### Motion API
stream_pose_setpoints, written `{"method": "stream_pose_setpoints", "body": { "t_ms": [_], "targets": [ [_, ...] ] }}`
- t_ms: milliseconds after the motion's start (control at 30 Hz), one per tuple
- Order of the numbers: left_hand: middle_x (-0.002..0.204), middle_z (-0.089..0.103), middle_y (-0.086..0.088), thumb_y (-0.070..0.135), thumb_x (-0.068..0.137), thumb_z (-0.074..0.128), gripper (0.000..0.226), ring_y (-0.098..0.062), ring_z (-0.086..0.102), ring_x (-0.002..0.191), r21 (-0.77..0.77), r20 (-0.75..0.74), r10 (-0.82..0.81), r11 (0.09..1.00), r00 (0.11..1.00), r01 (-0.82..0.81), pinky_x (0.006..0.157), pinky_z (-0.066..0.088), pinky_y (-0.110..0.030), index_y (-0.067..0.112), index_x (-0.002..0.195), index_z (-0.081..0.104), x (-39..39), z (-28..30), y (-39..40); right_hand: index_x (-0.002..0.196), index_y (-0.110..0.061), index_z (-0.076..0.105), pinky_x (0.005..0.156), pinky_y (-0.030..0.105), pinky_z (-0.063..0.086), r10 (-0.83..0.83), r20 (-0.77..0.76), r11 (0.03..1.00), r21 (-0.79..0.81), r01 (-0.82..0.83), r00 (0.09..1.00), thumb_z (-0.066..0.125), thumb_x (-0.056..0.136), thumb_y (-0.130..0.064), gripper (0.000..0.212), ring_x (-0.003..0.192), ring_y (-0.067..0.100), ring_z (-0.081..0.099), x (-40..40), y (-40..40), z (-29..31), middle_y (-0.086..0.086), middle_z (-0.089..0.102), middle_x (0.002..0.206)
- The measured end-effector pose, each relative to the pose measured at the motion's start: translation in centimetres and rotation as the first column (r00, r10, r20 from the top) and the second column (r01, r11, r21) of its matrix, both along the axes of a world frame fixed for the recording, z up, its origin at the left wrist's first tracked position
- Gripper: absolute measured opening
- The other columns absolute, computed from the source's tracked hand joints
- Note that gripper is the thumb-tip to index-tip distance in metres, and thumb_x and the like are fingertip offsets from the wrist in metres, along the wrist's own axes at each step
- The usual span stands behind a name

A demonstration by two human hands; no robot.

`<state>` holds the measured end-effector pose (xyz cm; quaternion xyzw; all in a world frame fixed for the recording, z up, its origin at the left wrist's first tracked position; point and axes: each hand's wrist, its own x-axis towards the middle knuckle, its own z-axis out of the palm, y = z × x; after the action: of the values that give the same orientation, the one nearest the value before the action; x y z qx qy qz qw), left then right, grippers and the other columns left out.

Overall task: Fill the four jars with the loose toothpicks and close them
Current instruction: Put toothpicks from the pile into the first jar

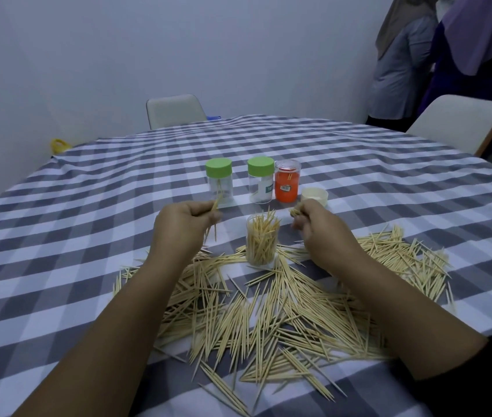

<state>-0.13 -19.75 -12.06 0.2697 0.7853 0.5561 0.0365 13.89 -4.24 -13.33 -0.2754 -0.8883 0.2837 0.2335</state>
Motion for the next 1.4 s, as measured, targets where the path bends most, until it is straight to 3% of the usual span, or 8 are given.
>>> {"method": "stream_pose_setpoints", "body": {
  "t_ms": [133, 300, 500, 700, 967, 1067, 1233, 1400],
  "targets": [
    [0.073, 0.073, 0.01, 0.003, 0.083, 0.068, 0.021, -0.009, 0.07, 0.076, 0.305, 0.189, -0.1, 0.952, 0.977, 0.038, 0.075, 0.057, -0.023, 0.008, 0.104, 0.07, 0.0, 0.1, 0.3, 0.099, -0.018, 0.049, 0.073, 0.03, 0.044, 0.0, -0.275, 0.98, -0.192, -0.055, 0.961, 0.037, 0.101, -0.016, 0.013, 0.085, 0.017, 0.057, -0.3, -0.2, 0.5, -0.002, 0.062, 0.088],
    [0.079, 0.074, 0.007, 0.004, 0.084, 0.065, 0.023, -0.006, 0.07, 0.078, 0.549, 0.257, -0.17, 0.836, 0.952, 0.001, 0.074, 0.058, -0.022, 0.013, 0.105, 0.068, 1.0, 0.6, 0.8, 0.093, -0.02, 0.053, 0.09, 0.043, 0.05, -0.102, -0.522, 0.9, -0.411, -0.145, 0.847, 0.04, 0.1, -0.015, 0.016, 0.093, 0.028, 0.063, -0.7, -0.6, 0.8, 0.008, 0.069, 0.091],
    [0.091, 0.073, 0.001, 0.003, 0.086, 0.061, 0.029, -0.011, 0.069, 0.087, 0.684, 0.379, -0.304, 0.728, 0.874, -0.043, 0.082, 0.056, -0.023, 0.005, 0.115, 0.064, 1.5, 0.9, 1.9, 0.095, -0.019, 0.054, 0.091, 0.039, 0.053, -0.206, -0.678, 0.769, -0.558, -0.311, 0.705, 0.042, 0.1, -0.014, 0.014, 0.095, 0.022, 0.068, -1.8, -1.0, 1.3, 0.007, 0.071, 0.092],
    [0.087, 0.072, -0.001, 0.0, 0.088, 0.058, 0.027, -0.012, 0.067, 0.083, 0.72, 0.452, -0.383, 0.69, 0.806, -0.076, 0.087, 0.054, -0.027, 0.002, 0.114, 0.063, 2.3, 1.0, 3.3, 0.1, -0.019, 0.055, 0.088, 0.031, 0.053, -0.176, -0.694, 0.748, -0.556, -0.363, 0.699, 0.043, 0.1, -0.013, 0.013, 0.09, 0.016, 0.069, -2.4, -2.0, 0.9, 0.007, 0.071, 0.091],
    [0.09, 0.068, -0.002, 0.001, 0.09, 0.056, 0.015, -0.01, 0.063, 0.085, 0.656, 0.464, -0.379, 0.754, 0.8, -0.023, 0.089, 0.051, -0.026, 0.01, 0.1, 0.063, 2.2, 0.5, 3.5, 0.107, -0.013, 0.057, 0.094, 0.045, 0.049, -0.115, -0.577, 0.796, -0.541, -0.272, 0.809, 0.046, 0.098, -0.016, 0.014, 0.098, 0.02, 0.066, -2.7, -2.3, 0.2, 0.002, 0.073, 0.096],
    [0.09, 0.067, -0.003, 0.003, 0.091, 0.055, 0.011, -0.009, 0.062, 0.083, 0.615, 0.481, -0.368, 0.789, 0.796, -0.007, 0.084, 0.052, -0.023, 0.011, 0.096, 0.061, 2.3, 0.5, 3.5, 0.109, -0.008, 0.057, 0.081, 0.036, 0.055, -0.074, -0.525, 0.779, -0.561, -0.28, 0.848, 0.046, 0.098, -0.015, 0.017, 0.089, 0.015, 0.066, -2.7, -2.4, 0.1, 0.0, 0.072, 0.098],
    [0.088, 0.068, -0.005, 0.002, 0.093, 0.051, 0.012, -0.016, 0.065, 0.09, 0.622, 0.477, -0.389, 0.783, 0.788, 0.01, 0.085, 0.053, -0.027, 0.008, 0.099, 0.059, 2.0, 0.4, 3.5, 0.106, -0.015, 0.056, 0.081, 0.025, 0.05, -0.002, -0.443, 0.798, -0.54, -0.265, 0.896, 0.044, 0.1, -0.02, 0.015, 0.091, 0.004, 0.063, -2.3, -2.7, 0.4, -0.005, 0.069, 0.104],
    [0.086, 0.068, -0.004, 0.0, 0.093, 0.051, 0.016, -0.014, 0.069, 0.082, 0.646, 0.445, -0.41, 0.763, 0.796, 0.032, 0.084, 0.055, -0.025, 0.008, 0.104, 0.06, 2.1, 0.4, 3.5, 0.128, -0.027, 0.05, 0.099, 0.027, 0.039, 0.055, -0.366, 0.832, -0.497, -0.245, 0.929, 0.037, 0.1, -0.035, 0.032, 0.12, 0.01, 0.05, -2.1, -2.9, 0.3, -0.004, 0.057, 0.129]
  ]
}}
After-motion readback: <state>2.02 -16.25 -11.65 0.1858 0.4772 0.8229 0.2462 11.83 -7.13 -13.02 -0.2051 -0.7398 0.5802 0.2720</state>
